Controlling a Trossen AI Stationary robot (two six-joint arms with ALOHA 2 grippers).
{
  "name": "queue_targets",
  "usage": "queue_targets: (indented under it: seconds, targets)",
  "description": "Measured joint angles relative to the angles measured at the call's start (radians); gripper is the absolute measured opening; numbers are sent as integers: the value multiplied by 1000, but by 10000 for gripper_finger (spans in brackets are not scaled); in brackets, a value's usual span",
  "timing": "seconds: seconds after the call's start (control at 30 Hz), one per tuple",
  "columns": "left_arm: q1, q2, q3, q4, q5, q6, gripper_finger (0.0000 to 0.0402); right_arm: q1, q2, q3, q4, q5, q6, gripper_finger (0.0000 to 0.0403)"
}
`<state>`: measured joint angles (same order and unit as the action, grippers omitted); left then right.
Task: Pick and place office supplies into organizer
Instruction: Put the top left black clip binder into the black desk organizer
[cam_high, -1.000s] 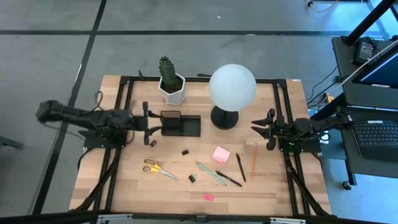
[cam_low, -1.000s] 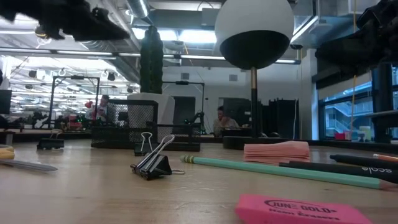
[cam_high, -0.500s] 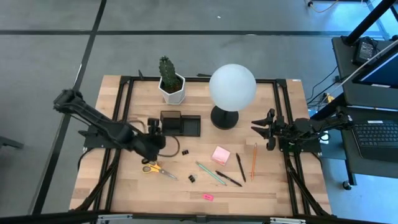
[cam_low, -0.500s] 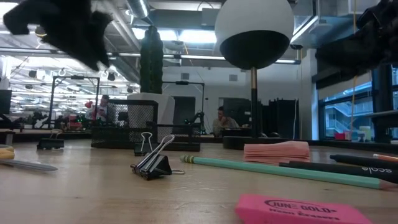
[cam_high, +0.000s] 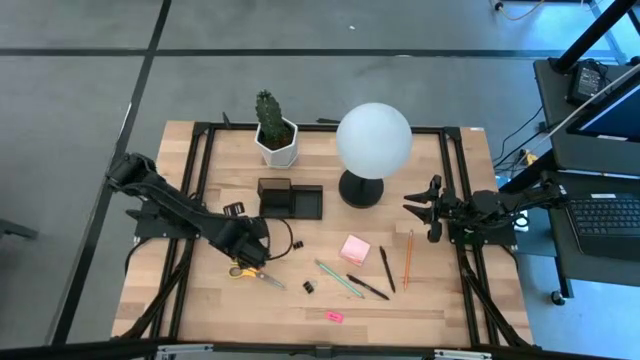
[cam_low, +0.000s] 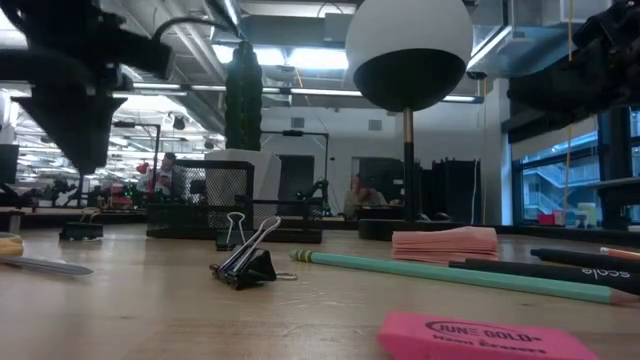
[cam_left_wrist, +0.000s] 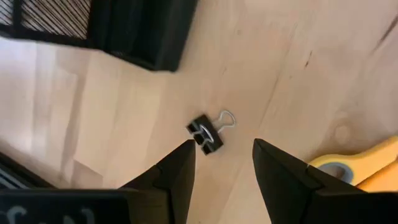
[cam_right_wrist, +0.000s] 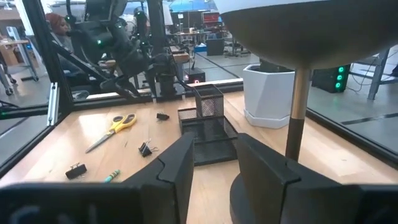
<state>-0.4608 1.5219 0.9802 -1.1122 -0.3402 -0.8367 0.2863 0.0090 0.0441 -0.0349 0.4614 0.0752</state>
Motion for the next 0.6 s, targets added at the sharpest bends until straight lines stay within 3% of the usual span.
queue_targets:
  seconds: [0.27,0.6]
  targets:
    - [21,70,0,0,83,-118,157,0,0,0,0,0,-2,126]
    - [61,156,0,0,95,-85,155,0,0,0,0,0,51,126]
